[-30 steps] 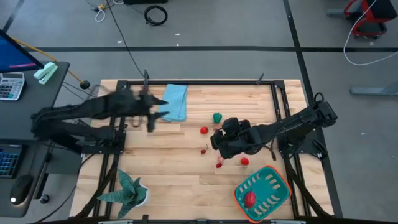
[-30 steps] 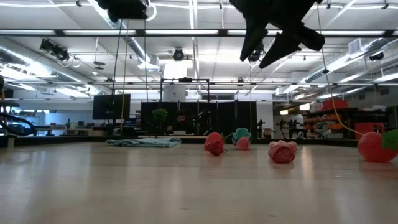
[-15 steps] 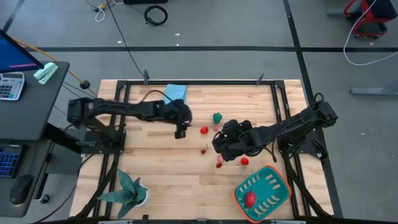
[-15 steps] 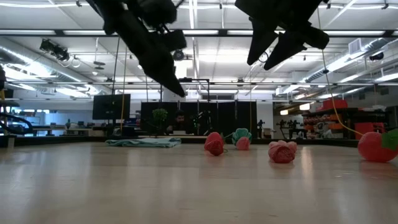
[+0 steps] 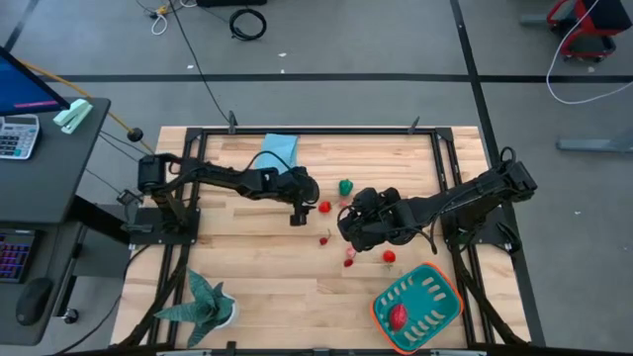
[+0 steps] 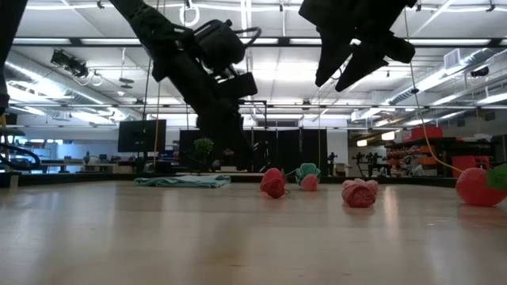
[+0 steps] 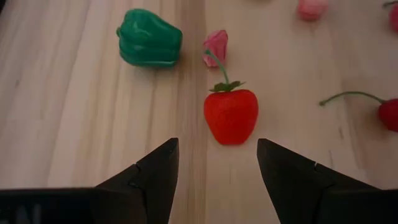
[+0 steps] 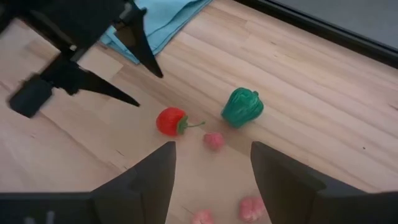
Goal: Pick and placing Produce into tupperware
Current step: Put the red strawberry into the blue basket
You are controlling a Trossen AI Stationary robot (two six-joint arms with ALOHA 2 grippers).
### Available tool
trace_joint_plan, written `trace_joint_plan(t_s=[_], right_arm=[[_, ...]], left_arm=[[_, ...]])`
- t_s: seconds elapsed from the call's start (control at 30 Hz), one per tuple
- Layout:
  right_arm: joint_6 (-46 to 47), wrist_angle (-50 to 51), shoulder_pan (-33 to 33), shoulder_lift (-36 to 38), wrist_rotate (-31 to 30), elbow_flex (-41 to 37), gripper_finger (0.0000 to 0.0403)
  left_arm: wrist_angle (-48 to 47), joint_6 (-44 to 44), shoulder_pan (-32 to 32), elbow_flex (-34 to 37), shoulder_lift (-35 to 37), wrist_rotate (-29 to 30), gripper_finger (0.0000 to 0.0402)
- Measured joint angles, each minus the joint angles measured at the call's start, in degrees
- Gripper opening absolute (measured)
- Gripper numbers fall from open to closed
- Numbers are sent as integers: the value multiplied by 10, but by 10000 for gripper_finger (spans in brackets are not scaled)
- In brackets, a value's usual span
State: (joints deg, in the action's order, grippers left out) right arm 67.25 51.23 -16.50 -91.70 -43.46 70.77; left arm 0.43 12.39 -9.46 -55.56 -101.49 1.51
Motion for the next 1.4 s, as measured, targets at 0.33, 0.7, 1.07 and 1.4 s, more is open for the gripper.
trace_joint_plan(t_s=[0.33,0.7,1.07,1.4], right_arm=[[-9,0,0,0,1,0,215],[-9,0,0,0,1,0,215],[-9,-5,0,1,4,0,214],[-9,-5,0,1,5,0,214]], left_arm=[[42,-45,1,1,-11,-55,224],[96,-133,10,1,-28,-53,224],[154,-133,13,0,-85,-26,229],[144,-138,13,1,-94,-26,238]])
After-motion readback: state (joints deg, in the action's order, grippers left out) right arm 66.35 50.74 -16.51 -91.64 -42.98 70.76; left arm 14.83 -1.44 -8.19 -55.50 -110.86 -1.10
